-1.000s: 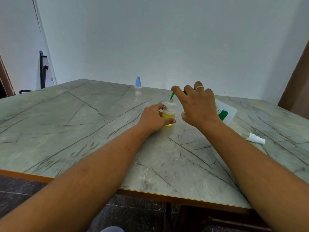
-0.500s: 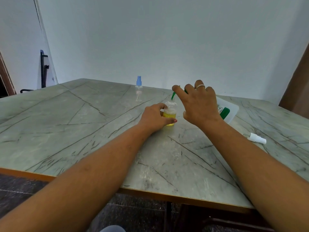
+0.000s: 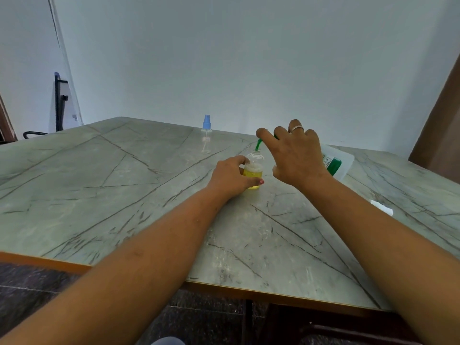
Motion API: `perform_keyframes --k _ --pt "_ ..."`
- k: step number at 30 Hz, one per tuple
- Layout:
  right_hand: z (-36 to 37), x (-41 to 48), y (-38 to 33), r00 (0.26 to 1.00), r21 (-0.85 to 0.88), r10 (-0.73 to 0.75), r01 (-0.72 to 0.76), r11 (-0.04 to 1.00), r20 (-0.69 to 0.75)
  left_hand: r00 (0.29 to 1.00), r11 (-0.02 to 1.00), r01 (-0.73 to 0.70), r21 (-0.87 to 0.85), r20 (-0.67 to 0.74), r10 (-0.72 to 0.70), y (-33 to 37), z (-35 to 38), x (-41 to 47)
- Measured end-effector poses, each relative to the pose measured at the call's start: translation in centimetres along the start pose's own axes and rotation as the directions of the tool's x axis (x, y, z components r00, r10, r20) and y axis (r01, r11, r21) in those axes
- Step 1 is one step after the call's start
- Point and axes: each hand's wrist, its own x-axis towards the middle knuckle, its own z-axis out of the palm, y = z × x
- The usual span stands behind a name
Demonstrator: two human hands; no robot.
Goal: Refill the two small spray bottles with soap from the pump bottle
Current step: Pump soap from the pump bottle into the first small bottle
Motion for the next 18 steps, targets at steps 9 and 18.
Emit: perform_keyframes --k 9,18 --pt "0.5 -0.46 -0.61 0.998 0.11 0.052 -0.056 0.992 0.042 1.0 1.0 0.009 -0.001 -0.023 -0.009 0.02 0.04 0.11" --pt "0.81 -0.23 0.03 1.0 0.22 0.013 -0.013 0.975 0.001 0.999 1.0 -0.015 0.002 -0.028 0.015 -0.15 -0.03 0.14"
